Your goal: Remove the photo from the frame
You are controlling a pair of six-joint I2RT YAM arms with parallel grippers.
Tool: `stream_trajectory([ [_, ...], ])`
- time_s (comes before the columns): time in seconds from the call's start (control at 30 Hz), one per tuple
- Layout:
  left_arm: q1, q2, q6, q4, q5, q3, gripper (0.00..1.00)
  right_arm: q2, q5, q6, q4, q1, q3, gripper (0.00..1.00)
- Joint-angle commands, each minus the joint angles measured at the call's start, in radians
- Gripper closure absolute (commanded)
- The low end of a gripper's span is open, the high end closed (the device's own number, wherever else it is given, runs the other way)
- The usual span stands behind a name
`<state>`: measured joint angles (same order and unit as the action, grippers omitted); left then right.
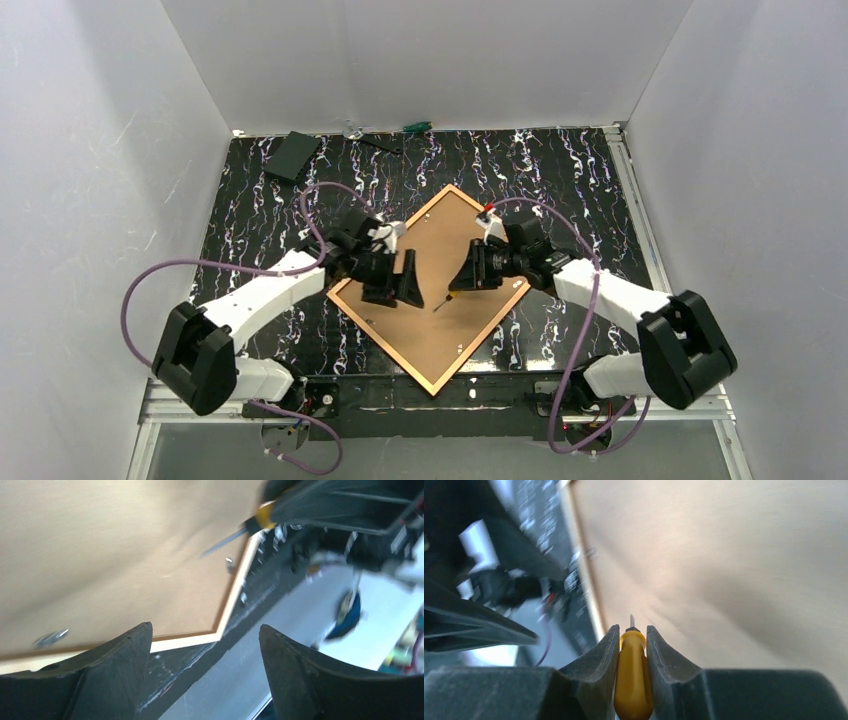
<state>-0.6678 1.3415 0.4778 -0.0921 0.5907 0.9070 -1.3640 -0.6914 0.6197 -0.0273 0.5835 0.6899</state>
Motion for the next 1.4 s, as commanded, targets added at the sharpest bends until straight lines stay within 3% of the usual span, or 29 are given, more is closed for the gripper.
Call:
stream_trajectory([
  [0.0,0.100,-0.083,0.162,0.335,-0.281,0.004,0.21,0.094,0.714,-0.025,0.243,-0.007,0.073,0.99],
  [0.1,0.163,-0.062,0.267,0.518,-0.379,0.033,0.22,0.054,0.925,-0.090,0.301,-0.017,0.159,0.99],
  [0.23,0.233,-0.090,0.388,0.505,-0.361,-0.050,0.20,-0.034,1.096,-0.264,0.293,-0.024,0.252,0.99],
  [0.47,0.294,-0.078,0.485,0.483,-0.463,-0.108,0.08,-0.157,1.104,-0.457,0.235,-0.058,0.379,0.99],
  [0.87,0.363,0.059,0.480,0.397,-0.460,-0.118,0.34,-0.281,1.121,-0.551,0.228,-0.060,0.502,0.99],
  [1.2,0.363,0.091,0.505,0.379,-0.499,-0.149,0.44,-0.314,1.108,-0.564,0.239,-0.060,0.523,0.99],
  [1.37,0.362,0.087,0.530,0.340,-0.520,-0.185,0.58,-0.309,1.120,-0.570,0.224,-0.060,0.507,0.99],
])
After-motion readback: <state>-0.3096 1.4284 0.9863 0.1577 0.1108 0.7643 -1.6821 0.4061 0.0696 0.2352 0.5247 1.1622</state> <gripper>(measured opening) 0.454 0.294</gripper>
